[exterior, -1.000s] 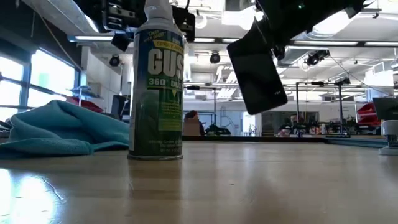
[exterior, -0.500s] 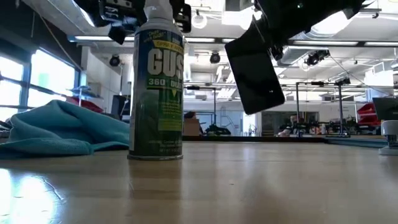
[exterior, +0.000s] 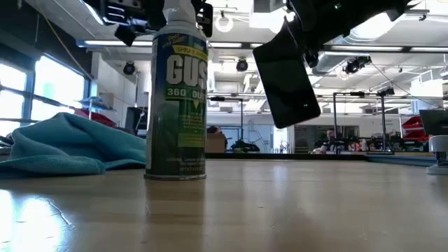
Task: Apply microfiber cloth
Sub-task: Spray the cellphone with the spray bottle cleaner
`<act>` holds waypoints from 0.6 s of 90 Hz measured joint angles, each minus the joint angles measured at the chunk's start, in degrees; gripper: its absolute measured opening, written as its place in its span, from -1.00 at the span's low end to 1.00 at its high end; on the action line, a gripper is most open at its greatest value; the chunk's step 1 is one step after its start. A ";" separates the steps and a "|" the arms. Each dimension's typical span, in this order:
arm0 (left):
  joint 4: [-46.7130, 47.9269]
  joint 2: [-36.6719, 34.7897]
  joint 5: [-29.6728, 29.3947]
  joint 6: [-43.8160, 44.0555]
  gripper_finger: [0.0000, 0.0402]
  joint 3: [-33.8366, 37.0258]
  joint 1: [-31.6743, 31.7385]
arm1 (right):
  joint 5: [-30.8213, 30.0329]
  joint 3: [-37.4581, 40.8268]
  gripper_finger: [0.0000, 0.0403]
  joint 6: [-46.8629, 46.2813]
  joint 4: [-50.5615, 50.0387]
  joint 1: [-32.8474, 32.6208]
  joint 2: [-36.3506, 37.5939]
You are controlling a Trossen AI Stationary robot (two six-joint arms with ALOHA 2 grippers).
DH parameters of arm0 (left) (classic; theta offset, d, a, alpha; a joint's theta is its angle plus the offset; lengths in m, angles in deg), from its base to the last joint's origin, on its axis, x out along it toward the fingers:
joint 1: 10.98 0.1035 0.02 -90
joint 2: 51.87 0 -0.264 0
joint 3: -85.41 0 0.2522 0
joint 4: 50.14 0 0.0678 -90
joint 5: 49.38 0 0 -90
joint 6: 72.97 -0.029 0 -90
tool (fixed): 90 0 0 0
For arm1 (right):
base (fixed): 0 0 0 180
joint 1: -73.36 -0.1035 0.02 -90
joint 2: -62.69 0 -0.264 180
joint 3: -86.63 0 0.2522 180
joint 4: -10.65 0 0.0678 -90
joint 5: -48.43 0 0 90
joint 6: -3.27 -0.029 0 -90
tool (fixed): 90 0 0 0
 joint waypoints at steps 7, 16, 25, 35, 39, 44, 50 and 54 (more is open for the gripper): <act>-0.02 0.00 -0.22 0.00 -1.00 0.00 0.00 | 0.04 0.00 -1.00 0.00 -0.02 0.00 0.00; -0.08 0.00 -1.94 -0.04 -1.00 0.00 0.10 | 0.07 0.00 -1.00 0.00 -0.02 0.00 0.00; -0.12 -0.24 -2.48 -0.51 -1.00 0.00 0.17 | 0.13 0.00 -1.00 -0.06 0.00 0.00 0.00; 1.81 -0.24 -2.60 -1.22 -1.00 0.00 0.15 | 0.15 0.00 -1.00 -0.26 -0.01 0.00 0.00; 2.25 -0.24 -2.58 -1.39 -1.00 0.00 0.15 | 0.15 0.00 -1.00 -0.26 0.00 0.00 0.00; 2.43 -0.31 -2.42 -1.26 -1.00 -0.04 0.15 | 0.15 0.00 -1.00 -0.24 0.00 0.00 0.00; 2.67 -0.69 -2.41 -1.05 -1.00 -0.04 0.07 | 0.13 0.00 -1.00 -0.24 -0.02 0.00 0.00; 2.67 -1.03 -2.42 -1.08 -1.00 -0.04 -0.13 | 0.15 -0.02 -1.00 -0.24 0.02 0.00 0.02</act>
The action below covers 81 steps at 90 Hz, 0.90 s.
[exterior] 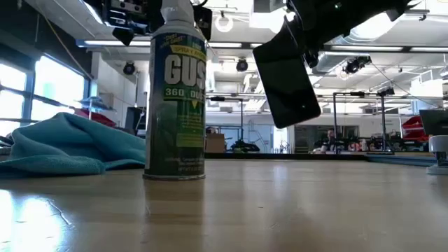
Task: Apply microfiber cloth
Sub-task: Spray the cellphone with the spray bottle cleaner
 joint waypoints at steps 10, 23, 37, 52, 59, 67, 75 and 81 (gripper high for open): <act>0.00 -0.54 -0.04 -0.02 -1.00 0.00 -0.20 | 0.00 0.00 -1.00 0.20 0.17 0.00 0.00; 1.20 -0.57 -0.19 -0.31 -1.00 0.00 -0.18 | -0.02 0.00 -1.00 0.22 0.19 0.00 0.02; 2.24 -0.59 -0.15 -0.80 -1.00 0.00 -0.18 | -0.02 -0.02 -1.00 0.68 1.19 0.02 0.02; 2.71 -0.61 -0.20 -1.01 -1.00 0.00 -0.46 | -1.55 -0.02 -1.00 2.94 6.28 2.04 0.02; 2.82 -0.61 -0.26 -1.58 -1.00 0.00 -0.84 | -1.06 -0.02 -1.00 4.26 8.49 3.93 -0.21; 2.82 -0.61 -0.87 -2.34 -1.00 0.00 -1.39 | 1.98 -0.07 -1.00 5.38 11.92 6.67 -1.77; 2.95 -0.61 -1.56 -3.03 -1.00 -0.04 -1.81 | 7.77 -0.07 -1.00 5.38 16.31 9.54 -5.04; 3.10 -0.61 -1.70 -3.37 -1.00 -0.04 -1.99 | 11.65 -0.07 -1.00 5.24 20.73 11.36 -8.17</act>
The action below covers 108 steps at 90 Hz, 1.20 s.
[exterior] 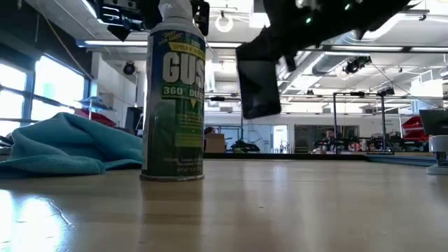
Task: Apply microfiber cloth
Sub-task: Spray the cellphone with the spray bottle cleaner
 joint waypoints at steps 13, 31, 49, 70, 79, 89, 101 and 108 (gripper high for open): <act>0.42 0.00 0.00 -0.35 -1.00 0.03 0.00 | 7.38 0.00 -1.00 -1.37 10.45 2.76 -5.94; -0.44 0.00 0.13 -0.62 -1.00 0.68 0.02 | 12.49 -3.31 -1.00 0.23 15.95 5.55 -7.58; 0.12 0.00 0.13 -1.12 -1.00 0.74 0.02 | 13.88 -5.97 -1.00 2.37 14.91 7.02 -6.76; 0.46 0.00 0.04 -1.92 -1.00 0.76 0.02 | 13.78 -5.73 -1.00 -4.23 11.57 5.41 -9.95; 0.38 0.00 0.00 -1.98 -1.00 0.76 0.00 | 14.18 -5.86 -1.00 -8.31 11.42 4.79 -12.27; 0.11 0.02 0.00 -1.98 -1.00 0.81 0.00 | 15.09 -5.86 -1.00 -12.04 10.92 4.84 -12.99; 0.03 0.07 0.00 -1.92 -1.00 0.85 0.00 | 19.55 -5.85 -1.00 -12.94 9.67 5.12 -8.64; 0.11 0.07 0.00 -1.78 -1.00 0.85 0.00 | 19.22 -5.95 -1.00 -10.74 8.17 5.20 -3.88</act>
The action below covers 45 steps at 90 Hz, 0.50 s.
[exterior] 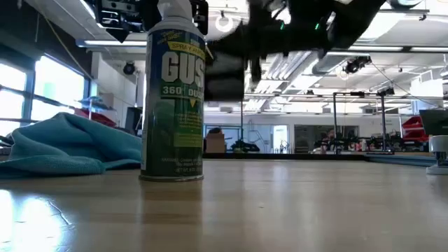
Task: Apply microfiber cloth
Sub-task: Spray the cellphone with the spray bottle cleaner
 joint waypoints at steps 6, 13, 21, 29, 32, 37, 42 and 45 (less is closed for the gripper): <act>0.03 0.00 0.00 0.02 -1.00 0.00 0.00 | -3.70 -0.04 -1.00 3.65 -1.76 -0.02 3.76; -0.11 0.00 -0.01 0.04 -1.00 0.00 0.00 | -9.59 -0.04 -1.00 7.85 -3.95 -0.70 6.80; -0.56 0.02 -0.02 0.11 -1.00 0.00 -0.02 | -13.34 -0.04 -1.00 9.75 -5.31 -1.49 7.75; -1.04 0.04 -0.04 0.18 -1.00 0.02 -0.02 | -13.36 -0.04 -1.00 8.19 -8.15 -1.59 6.40; -1.16 0.04 -0.04 0.20 -1.00 0.02 -0.02 | -13.25 -0.01 -1.00 6.69 -9.37 -1.54 5.36; -1.16 0.07 -0.07 0.22 -1.00 0.02 -0.02 | -12.58 0.13 -1.00 3.68 -10.86 -1.59 3.27; -1.22 0.07 -0.17 0.22 -1.00 0.02 -0.02 | -11.30 0.13 -1.00 0.71 -12.05 -1.83 0.87; -1.20 0.07 -0.29 0.24 -1.00 0.02 -0.02 | -9.62 0.15 -1.00 -1.06 -12.44 -2.05 -0.49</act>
